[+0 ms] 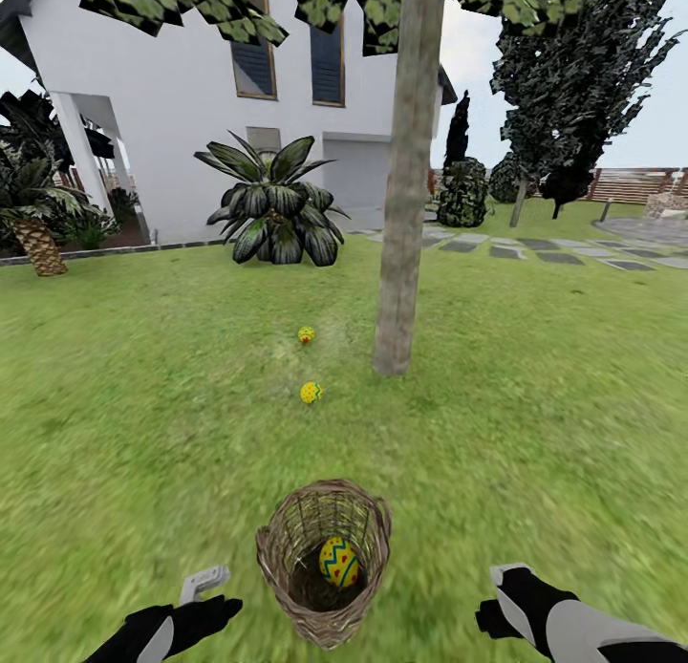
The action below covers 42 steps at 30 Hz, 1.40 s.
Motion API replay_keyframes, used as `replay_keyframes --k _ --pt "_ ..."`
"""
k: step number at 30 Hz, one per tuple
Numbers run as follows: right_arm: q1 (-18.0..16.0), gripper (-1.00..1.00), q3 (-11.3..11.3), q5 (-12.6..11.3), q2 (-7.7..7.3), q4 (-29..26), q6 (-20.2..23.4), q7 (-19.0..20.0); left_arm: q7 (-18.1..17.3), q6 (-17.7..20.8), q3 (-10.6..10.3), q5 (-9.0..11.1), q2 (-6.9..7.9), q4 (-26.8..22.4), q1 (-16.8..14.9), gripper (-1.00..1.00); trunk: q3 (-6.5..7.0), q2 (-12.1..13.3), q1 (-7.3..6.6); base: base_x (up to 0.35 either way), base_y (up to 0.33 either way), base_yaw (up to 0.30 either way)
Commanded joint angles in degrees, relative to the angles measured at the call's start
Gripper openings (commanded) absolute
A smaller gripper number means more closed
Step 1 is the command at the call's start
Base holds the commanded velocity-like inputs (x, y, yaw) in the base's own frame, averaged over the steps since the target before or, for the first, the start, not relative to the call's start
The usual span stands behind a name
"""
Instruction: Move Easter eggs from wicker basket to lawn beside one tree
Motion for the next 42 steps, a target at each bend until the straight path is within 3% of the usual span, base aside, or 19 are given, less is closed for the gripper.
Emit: replay_keyframes --k 1,8,42 --pt "0.0 1.00 0.4 0.2 0.06 -0.1 0.3 0.0 -0.2 0.5 0.3 0.4 -0.02 -0.1 0.0 1.00 -0.06 0.0 -0.01 -0.008 -0.329 0.000" --pt "0.0 1.00 0.5 0.3 0.29 -0.1 0.3 0.0 -0.2 0.5 0.3 0.4 -0.02 -0.1 0.0 1.00 -0.09 0.0 -0.01 -0.002 -0.339 0.066" --pt "0.0 1.00 0.5 0.3 0.43 -0.1 0.4 -0.2 -0.1 0.5 0.4 0.5 0.15 -0.1 0.0 1.00 -0.09 0.0 -0.01 0.000 -0.345 0.294"
